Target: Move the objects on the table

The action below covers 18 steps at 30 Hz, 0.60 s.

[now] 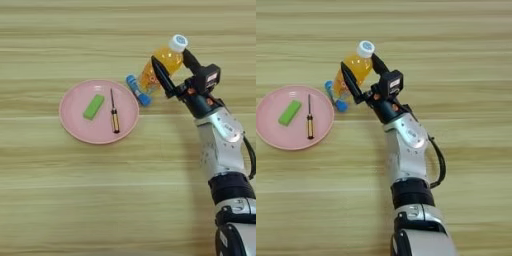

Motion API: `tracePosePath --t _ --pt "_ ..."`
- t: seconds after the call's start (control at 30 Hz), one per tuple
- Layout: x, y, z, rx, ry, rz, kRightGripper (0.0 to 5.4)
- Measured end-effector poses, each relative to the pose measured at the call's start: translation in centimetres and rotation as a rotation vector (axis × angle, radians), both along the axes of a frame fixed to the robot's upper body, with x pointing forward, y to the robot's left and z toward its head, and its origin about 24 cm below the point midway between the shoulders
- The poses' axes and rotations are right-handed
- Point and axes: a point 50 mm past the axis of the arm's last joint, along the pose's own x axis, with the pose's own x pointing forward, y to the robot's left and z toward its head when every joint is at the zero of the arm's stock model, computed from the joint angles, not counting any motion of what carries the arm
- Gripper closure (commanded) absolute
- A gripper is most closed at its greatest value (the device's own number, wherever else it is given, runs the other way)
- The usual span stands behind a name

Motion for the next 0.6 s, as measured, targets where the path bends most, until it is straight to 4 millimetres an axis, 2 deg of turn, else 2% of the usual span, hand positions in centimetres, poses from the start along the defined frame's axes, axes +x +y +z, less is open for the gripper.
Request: tracePosePath --t 0.23,0.6 --pt "0.7 -0.2 -0.8 -0.093 0.011 -0.113 1.97" --pt "2.1 -2.4 -2.4 -0.142 0.127 -0.359 1.97"
